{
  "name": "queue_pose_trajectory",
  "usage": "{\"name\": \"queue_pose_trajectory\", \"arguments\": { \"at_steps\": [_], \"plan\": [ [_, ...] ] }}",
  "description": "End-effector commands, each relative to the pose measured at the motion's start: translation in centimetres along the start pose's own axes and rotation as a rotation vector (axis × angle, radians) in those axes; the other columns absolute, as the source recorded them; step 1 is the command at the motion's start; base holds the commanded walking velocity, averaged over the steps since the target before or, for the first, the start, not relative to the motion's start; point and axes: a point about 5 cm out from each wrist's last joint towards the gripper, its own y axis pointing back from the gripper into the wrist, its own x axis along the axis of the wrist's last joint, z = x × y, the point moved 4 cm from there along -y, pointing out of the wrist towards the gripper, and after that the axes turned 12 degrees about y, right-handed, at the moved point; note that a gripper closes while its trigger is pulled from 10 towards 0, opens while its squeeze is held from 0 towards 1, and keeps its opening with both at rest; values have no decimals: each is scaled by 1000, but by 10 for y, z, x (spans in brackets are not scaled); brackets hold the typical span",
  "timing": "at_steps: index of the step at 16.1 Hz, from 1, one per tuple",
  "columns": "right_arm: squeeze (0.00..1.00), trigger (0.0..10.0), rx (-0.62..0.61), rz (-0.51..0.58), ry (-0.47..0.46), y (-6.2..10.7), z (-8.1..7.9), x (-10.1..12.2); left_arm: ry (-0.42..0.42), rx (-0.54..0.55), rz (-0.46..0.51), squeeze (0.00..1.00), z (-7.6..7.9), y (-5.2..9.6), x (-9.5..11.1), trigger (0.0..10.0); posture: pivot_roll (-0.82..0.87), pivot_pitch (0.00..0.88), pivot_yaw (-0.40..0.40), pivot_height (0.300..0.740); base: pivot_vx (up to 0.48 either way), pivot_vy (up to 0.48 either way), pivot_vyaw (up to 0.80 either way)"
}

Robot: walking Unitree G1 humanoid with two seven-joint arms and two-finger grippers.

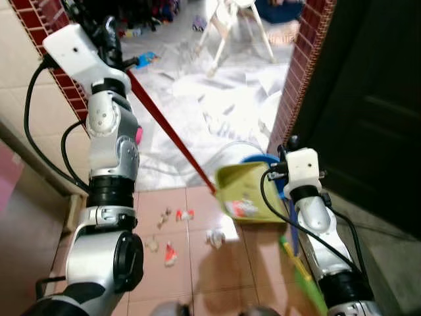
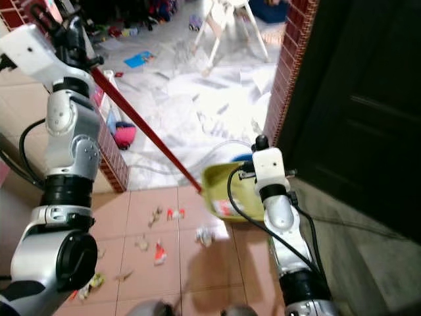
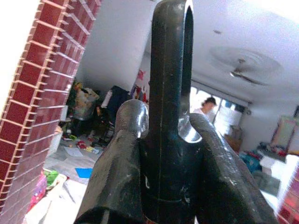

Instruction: Sweep floor

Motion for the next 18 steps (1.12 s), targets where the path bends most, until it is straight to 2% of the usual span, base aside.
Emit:
{"name": "queue_pose_trajectory", "arguments": {
  "at_steps": [1,10,13,15,18],
  "plan": [
    [0,10000,7,60,-16,-5,-6,17,-5,-15,95,0,3,-7,25,10000,-96,0,74,740,480,0,0],
    [0,10000,18,56,-5,-5,-7,16,-4,-15,82,0,6,-3,17,10000,-105,0,72,740,480,0,0],
    [0,10000,23,56,-4,-4,-7,16,-39,-40,80,0,9,0,12,10000,-105,0,72,740,0,0,0],
    [0,10000,27,59,-1,-5,-8,17,-74,-74,61,0,18,8,-1,10000,-106,0,70,740,0,0,0],
    [0,10000,29,60,-1,-5,-9,17,-88,-91,54,0,25,14,-8,10000,-106,0,70,740,0,0,0]
  ]
}}
